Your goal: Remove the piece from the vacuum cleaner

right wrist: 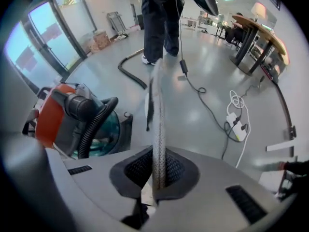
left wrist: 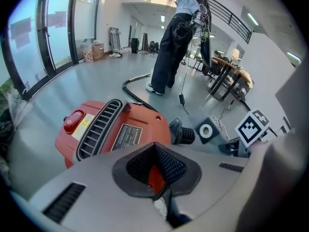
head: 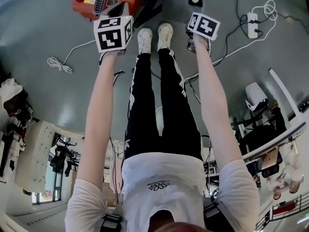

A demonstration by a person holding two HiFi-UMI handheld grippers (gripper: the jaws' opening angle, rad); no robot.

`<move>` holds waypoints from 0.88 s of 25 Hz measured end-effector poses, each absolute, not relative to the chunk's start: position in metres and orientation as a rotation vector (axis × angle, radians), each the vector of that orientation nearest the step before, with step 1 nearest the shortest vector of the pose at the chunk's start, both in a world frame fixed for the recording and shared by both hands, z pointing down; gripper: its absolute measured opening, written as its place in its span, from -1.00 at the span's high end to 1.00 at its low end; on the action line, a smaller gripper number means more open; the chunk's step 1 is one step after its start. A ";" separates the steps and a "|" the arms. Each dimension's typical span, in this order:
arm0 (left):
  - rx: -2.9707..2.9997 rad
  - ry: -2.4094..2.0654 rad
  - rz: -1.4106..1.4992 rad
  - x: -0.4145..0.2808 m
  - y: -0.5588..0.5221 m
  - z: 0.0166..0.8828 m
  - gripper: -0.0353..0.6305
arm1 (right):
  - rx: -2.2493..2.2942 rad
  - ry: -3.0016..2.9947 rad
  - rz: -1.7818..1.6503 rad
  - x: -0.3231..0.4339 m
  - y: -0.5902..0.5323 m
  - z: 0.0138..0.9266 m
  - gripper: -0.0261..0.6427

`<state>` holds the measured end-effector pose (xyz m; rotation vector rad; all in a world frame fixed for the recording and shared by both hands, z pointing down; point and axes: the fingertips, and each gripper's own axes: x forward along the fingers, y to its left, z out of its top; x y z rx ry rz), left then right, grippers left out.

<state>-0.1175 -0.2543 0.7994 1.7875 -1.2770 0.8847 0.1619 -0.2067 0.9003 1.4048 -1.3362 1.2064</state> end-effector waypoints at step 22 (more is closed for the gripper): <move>1.800 -1.338 0.880 -0.094 -0.277 0.733 0.88 | 1.441 -1.571 1.164 0.141 -0.199 0.769 0.86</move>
